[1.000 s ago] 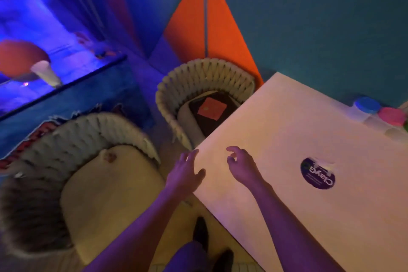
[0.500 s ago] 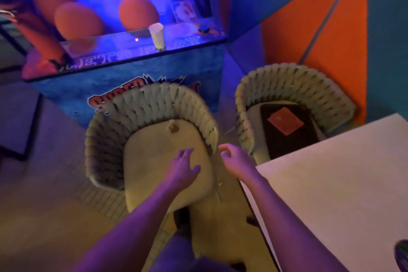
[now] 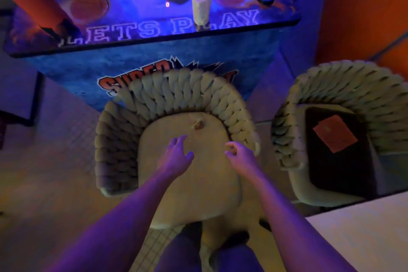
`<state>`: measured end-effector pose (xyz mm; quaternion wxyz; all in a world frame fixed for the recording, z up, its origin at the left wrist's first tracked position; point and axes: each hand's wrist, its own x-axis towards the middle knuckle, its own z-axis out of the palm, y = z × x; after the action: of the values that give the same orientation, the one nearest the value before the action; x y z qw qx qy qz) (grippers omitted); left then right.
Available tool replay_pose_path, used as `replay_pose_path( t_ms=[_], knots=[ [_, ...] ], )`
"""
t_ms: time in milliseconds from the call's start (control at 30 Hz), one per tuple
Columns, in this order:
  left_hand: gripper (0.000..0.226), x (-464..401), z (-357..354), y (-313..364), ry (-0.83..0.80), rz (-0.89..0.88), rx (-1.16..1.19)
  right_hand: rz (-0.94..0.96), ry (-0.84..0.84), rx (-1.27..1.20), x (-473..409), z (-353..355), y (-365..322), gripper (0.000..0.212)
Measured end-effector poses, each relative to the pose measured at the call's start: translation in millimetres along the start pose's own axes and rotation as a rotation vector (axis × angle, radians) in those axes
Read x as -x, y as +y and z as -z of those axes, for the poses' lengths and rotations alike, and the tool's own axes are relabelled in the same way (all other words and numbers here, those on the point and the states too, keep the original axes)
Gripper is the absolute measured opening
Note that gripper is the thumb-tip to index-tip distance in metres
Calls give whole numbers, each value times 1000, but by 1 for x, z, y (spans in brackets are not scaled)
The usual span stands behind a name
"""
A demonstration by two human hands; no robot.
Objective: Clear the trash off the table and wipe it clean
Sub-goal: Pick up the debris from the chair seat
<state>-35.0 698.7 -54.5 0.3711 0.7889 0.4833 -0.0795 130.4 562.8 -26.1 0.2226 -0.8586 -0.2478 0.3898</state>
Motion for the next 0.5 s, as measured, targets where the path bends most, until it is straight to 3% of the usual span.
replay_pose_path(
  t_ms=[500],
  knots=[
    [61,-159,-59,-36,48,-60,31,35,-98,99,-182,-80,15,52]
  ],
)
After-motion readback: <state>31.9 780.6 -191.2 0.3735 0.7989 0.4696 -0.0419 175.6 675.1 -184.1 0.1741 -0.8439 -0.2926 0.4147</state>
